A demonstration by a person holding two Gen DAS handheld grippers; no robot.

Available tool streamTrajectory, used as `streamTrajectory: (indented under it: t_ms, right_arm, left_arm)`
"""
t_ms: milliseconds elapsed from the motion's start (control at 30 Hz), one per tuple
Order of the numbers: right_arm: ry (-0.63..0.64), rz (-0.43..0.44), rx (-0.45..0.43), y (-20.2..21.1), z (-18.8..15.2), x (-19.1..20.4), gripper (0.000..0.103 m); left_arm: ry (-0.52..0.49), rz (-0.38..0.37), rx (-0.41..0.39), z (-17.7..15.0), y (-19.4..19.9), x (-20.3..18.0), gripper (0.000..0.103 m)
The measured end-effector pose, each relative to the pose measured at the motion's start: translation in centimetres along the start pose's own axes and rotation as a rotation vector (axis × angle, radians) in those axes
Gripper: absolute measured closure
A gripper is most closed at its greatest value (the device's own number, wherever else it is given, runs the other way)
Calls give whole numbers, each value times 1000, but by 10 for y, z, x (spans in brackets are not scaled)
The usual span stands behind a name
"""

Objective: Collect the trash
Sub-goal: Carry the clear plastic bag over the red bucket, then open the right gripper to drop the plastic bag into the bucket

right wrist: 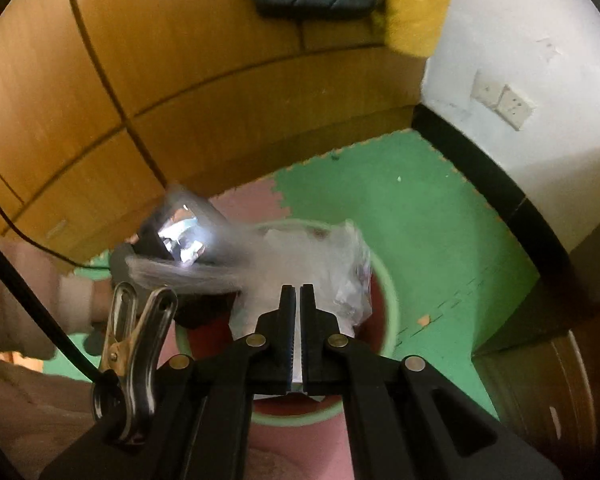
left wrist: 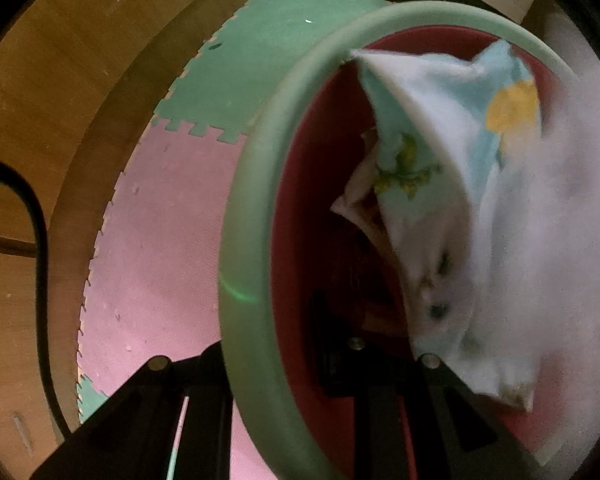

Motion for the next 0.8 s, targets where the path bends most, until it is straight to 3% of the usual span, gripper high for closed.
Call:
streamTrajectory:
  t_ms: [267, 367, 567, 700, 800]
  right_arm:
    - [-50, 21, 63, -16, -8, -12, 101]
    - [-77, 40, 87, -31, -8, -17, 95]
    - [-233, 53, 197, -97, -35, -40, 94]
    - [-249, 24, 293, -139, -53, -47, 94]
    - [-269, 15, 319, -154, -57, -48, 95]
  left_arm:
    - [18, -8, -3, 0, 2, 1, 85]
    - [16, -7, -6, 1, 3, 0, 85]
    - [27, -15, -8, 2, 3, 0, 85]
    - [32, -16, -8, 1, 2, 0, 85]
    - [43, -20, -7, 1, 2, 0, 85]
Point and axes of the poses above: each gripper's, at about its wrist camera, not at the fingertips, and y roughly against the way its jaws point, x to its left, z to its top, the point moved 7 cm from there along -y, roughly the way its jaws point, and after that the axes turned 10 degrees about z, right-handed, at the moved point
